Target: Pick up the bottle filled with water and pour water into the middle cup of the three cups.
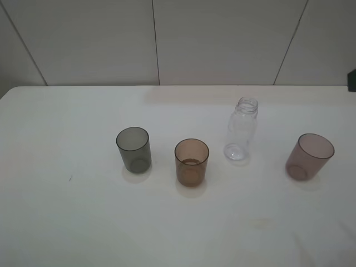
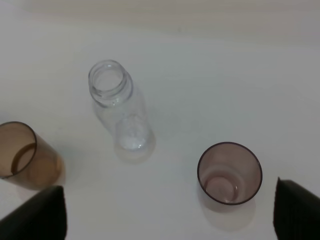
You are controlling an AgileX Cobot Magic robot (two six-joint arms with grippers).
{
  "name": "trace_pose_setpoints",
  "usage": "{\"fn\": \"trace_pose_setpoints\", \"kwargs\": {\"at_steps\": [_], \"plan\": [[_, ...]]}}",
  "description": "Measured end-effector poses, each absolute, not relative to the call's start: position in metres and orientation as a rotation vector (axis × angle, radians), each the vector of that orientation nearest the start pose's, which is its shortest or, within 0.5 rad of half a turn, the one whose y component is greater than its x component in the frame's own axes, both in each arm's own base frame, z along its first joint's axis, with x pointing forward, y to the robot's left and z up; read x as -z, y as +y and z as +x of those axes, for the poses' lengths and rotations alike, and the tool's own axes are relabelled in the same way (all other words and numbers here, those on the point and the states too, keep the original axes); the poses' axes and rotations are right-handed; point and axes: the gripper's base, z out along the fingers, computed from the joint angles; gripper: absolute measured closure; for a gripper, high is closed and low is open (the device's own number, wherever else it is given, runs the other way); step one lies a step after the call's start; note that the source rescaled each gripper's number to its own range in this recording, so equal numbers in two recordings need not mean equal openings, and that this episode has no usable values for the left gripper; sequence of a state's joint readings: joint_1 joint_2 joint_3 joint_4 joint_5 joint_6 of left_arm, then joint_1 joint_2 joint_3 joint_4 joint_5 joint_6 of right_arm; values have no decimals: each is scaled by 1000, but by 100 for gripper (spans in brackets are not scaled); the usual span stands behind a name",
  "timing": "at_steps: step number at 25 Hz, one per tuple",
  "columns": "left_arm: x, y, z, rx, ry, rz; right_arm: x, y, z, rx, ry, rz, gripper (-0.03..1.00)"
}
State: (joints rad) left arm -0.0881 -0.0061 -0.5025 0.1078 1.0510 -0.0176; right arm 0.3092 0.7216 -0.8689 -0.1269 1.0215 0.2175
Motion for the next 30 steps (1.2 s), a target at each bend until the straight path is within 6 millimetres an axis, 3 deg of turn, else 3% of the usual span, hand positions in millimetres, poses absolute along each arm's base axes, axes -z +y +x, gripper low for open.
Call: {"fn": "trace_pose_setpoints", "kwargs": {"at_steps": [4, 10, 19, 30], "plan": [[-279, 9, -5, -62, 2021, 66, -363, 12, 79, -89, 2287, -110, 24], [-279, 9, -5, -62, 2021, 66, -364, -3, 41, -59, 2247, -74, 24], [-279, 9, -5, -62, 2021, 66, -364, -12, 14, -86, 2154, -55, 24], [-279, 9, -5, -62, 2021, 66, -301, -16, -1, -111, 1999, -69, 24]]}}
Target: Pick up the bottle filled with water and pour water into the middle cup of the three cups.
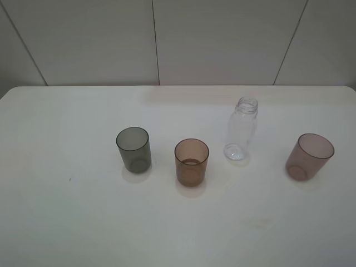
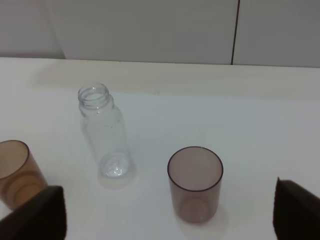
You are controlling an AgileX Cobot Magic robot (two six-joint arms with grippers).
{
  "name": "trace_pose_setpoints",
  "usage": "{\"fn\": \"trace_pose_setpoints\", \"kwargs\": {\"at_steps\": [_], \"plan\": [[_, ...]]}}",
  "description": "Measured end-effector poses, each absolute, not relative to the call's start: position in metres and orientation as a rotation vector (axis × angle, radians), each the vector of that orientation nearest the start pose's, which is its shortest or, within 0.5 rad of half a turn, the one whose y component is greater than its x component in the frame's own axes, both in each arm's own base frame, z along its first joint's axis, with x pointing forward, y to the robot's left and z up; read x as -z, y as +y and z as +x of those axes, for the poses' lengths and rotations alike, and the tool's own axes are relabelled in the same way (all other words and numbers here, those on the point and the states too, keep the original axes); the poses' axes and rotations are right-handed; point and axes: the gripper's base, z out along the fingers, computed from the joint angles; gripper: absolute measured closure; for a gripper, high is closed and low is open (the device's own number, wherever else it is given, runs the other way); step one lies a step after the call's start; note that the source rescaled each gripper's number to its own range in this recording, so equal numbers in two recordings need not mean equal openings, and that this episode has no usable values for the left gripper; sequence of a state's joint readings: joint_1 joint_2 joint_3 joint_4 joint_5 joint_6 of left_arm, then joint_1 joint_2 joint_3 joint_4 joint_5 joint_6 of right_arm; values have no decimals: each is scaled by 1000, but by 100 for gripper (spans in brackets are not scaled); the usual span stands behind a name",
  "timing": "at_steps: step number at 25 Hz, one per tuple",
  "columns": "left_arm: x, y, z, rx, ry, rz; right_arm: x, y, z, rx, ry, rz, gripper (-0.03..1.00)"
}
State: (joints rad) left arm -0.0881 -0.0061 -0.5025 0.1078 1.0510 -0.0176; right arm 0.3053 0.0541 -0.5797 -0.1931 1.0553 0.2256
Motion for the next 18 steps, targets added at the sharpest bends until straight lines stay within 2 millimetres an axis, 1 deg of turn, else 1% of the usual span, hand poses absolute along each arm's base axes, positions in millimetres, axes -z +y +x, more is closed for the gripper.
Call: {"fn": "trace_pose_setpoints", "kwargs": {"at_steps": [2, 4, 12, 18], "plan": [[-279, 9, -5, -62, 2021, 66, -290, -17, -2, -105, 2007, -71, 24], [-279, 9, -5, -62, 2021, 66, -286, -18, -3, -92, 2015, -73, 24], [-279, 9, -5, -62, 2021, 66, -284, -18, -2, -70, 2020, -64, 24], [-279, 9, -5, -62, 2021, 66, -284, -18, -5, 18, 2018, 63, 24]]}}
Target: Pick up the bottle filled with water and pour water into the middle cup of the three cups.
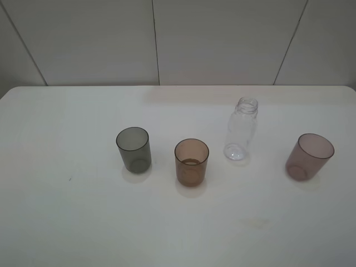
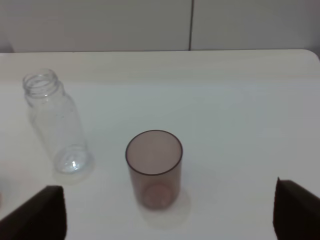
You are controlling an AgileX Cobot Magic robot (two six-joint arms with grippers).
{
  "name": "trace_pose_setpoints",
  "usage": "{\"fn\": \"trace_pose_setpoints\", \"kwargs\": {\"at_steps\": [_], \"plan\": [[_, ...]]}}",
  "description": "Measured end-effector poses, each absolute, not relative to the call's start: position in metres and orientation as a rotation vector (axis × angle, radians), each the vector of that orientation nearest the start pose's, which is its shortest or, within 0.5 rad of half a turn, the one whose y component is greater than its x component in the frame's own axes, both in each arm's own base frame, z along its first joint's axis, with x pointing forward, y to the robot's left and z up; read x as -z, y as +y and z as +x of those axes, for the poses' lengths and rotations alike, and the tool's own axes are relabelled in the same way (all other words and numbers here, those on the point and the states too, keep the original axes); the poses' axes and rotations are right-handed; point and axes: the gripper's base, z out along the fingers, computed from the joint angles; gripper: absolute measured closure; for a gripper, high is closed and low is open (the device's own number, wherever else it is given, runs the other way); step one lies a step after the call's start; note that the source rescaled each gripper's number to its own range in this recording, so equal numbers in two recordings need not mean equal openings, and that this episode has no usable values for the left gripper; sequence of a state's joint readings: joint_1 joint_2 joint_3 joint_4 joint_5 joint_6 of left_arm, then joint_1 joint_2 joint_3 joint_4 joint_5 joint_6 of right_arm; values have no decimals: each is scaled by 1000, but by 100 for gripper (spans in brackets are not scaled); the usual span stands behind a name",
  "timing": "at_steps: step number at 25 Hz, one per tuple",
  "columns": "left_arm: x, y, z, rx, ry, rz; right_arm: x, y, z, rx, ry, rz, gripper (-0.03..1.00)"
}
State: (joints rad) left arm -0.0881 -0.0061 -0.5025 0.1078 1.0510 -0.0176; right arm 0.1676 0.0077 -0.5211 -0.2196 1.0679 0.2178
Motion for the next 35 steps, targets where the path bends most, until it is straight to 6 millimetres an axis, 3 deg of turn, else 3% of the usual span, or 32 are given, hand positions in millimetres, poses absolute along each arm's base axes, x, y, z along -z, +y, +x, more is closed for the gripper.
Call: {"fn": "trace_pose_setpoints", "kwargs": {"at_steps": [10, 35], "plan": [[-279, 9, -5, -62, 2021, 66, -284, -17, -9, 165, 2001, 292, 24], [-279, 9, -5, -62, 2021, 66, -284, -17, -9, 172, 2000, 294, 24]]}}
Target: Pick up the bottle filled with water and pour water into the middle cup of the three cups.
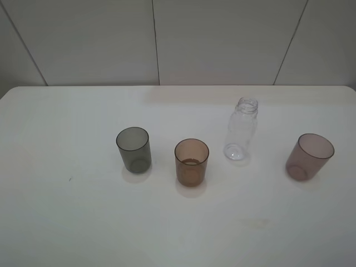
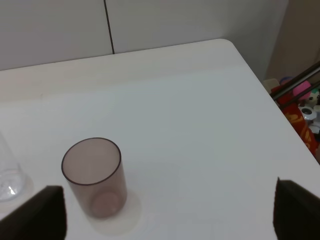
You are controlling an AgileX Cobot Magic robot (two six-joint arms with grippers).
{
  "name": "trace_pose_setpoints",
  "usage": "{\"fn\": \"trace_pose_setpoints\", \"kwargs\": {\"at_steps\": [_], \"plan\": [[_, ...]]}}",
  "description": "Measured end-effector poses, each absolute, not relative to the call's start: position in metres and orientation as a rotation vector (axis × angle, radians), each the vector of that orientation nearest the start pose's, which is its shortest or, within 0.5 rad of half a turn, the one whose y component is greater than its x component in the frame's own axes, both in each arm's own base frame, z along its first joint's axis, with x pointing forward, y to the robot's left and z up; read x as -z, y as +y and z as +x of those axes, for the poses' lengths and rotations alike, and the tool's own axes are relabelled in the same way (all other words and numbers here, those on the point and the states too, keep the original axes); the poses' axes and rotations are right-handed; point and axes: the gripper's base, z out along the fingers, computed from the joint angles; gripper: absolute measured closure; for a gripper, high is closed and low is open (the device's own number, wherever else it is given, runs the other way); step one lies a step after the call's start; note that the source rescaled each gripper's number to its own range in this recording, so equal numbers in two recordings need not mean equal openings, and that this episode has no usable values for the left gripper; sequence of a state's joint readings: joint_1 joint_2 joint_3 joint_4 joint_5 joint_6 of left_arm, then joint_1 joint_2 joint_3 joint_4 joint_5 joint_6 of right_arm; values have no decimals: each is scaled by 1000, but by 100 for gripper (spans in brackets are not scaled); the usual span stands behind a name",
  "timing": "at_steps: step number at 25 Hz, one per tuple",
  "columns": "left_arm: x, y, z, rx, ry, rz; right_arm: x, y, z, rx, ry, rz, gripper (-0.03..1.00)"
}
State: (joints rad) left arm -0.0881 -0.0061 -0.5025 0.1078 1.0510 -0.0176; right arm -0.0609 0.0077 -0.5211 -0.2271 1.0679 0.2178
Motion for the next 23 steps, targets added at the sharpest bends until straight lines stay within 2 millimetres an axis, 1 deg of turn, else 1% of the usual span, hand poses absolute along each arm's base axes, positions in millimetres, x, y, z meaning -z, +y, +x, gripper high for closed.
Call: {"fn": "trace_pose_setpoints", "kwargs": {"at_steps": [23], "plan": [[-279, 9, -5, -62, 2021, 66, -284, -17, -9, 172, 2000, 294, 24]]}}
